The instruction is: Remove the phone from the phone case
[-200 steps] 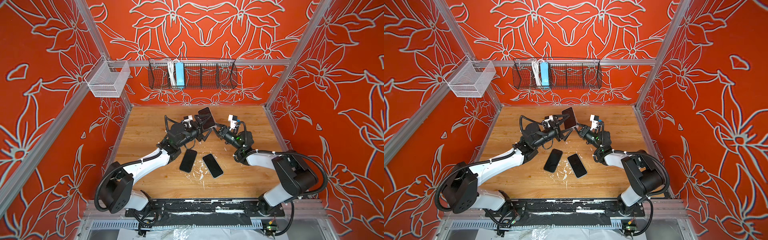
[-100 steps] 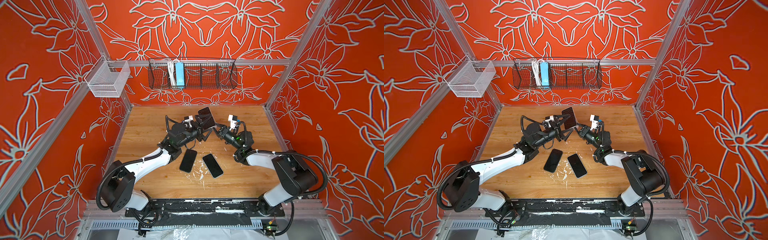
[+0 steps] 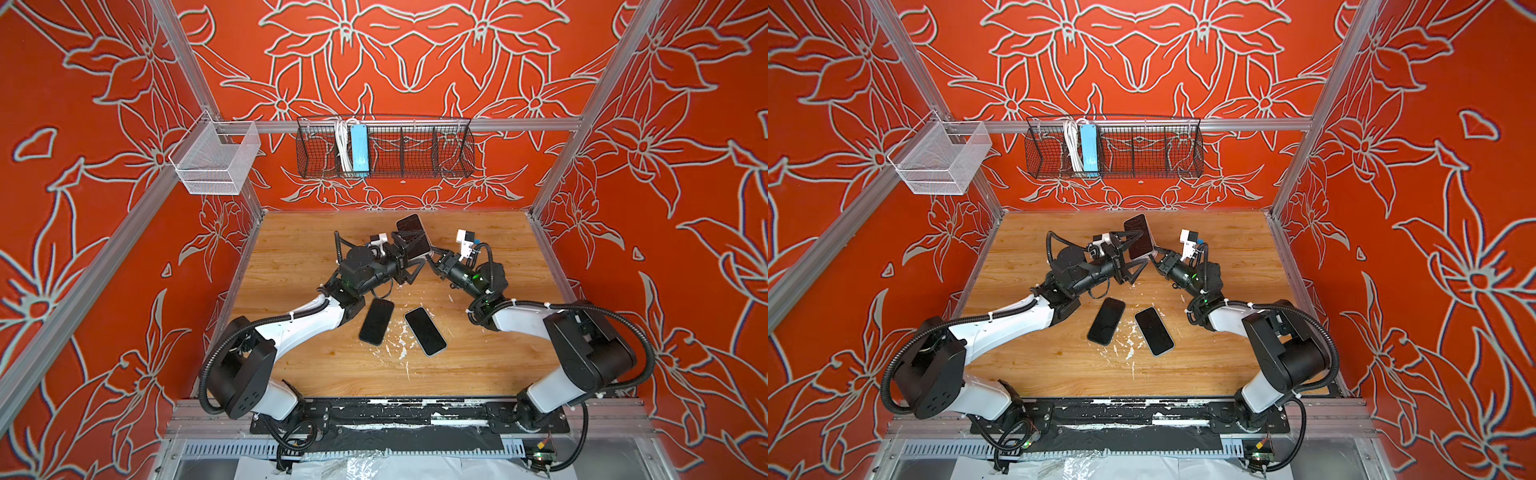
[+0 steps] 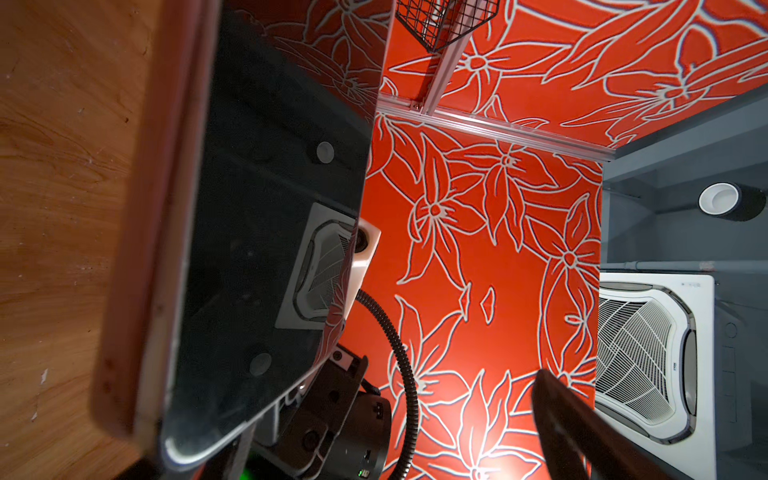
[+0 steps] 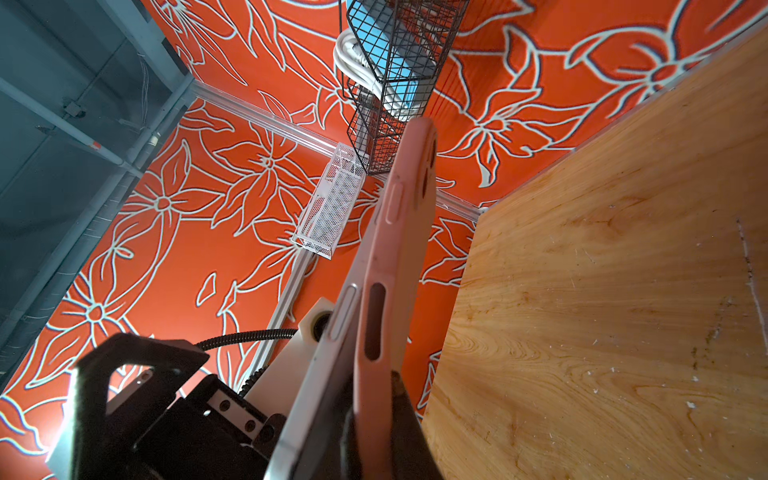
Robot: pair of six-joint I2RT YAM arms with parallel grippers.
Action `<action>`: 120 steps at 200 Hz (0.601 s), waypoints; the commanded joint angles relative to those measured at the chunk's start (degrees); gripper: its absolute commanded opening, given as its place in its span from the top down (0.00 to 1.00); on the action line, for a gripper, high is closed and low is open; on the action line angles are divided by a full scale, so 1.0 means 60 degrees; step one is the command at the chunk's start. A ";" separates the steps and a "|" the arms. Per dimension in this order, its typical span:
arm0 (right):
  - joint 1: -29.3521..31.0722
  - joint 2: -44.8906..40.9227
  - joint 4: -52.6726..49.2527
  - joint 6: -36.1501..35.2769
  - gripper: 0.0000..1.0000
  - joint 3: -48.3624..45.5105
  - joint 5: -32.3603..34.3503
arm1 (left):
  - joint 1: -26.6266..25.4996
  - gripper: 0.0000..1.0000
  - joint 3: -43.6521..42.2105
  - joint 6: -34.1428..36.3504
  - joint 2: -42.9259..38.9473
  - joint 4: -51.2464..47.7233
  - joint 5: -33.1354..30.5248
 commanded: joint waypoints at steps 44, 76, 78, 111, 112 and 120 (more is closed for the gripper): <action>-0.0024 -0.0361 0.1277 -0.0024 1.00 -0.0278 0.0025 | -0.0026 0.15 -0.0194 0.0255 -0.0074 0.0150 -0.0476; -0.0023 -0.0454 0.1329 -0.0053 1.00 -0.0294 0.0007 | -0.0013 0.26 -0.0200 0.0440 -0.0123 0.0028 -0.0564; -0.0026 -0.0455 0.1329 -0.0053 1.00 -0.0289 0.0010 | -0.0012 0.26 -0.0196 0.0448 -0.0119 0.0028 -0.0564; -0.0017 -0.0640 0.1340 -0.0097 1.00 -0.0300 -0.0019 | -0.0009 0.32 -0.0209 0.0600 -0.0150 -0.0150 -0.0648; -0.0017 -0.0645 0.1342 -0.0097 1.00 -0.0305 -0.0019 | -0.0003 0.32 -0.0216 0.0598 -0.0149 -0.0144 -0.0652; -0.0019 -0.0692 0.1337 -0.0108 1.00 -0.0321 -0.0033 | 0.0004 0.33 -0.0237 0.0610 -0.0151 -0.0150 -0.0670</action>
